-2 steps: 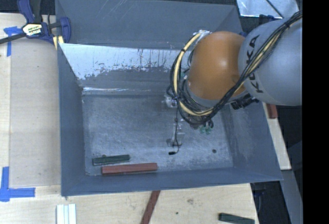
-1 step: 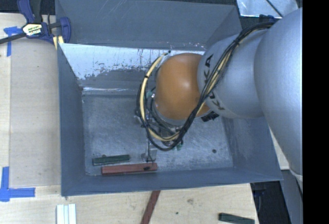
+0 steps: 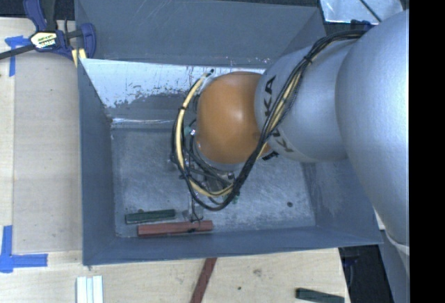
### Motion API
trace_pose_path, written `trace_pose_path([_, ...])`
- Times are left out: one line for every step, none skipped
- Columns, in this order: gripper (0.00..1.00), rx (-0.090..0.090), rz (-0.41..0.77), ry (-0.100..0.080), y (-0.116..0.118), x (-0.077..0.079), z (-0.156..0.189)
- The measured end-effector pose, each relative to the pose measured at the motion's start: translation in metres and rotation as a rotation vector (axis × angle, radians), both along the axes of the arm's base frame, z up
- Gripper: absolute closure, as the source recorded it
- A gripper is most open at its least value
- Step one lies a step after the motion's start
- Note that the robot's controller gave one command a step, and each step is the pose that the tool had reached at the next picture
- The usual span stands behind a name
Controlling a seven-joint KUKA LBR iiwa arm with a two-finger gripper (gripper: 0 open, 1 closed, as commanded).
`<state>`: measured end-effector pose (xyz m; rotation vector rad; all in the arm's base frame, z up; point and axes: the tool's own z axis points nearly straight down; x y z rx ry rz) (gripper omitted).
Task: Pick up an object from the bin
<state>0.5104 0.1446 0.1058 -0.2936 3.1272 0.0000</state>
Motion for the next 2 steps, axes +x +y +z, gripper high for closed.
trace_pose_path([0.00, 0.005, 0.063, -0.002, 0.082, -0.009, -0.004])
trace_pose_path([0.00, 0.001, 0.094, 0.002, 0.062, -0.014, -0.036])
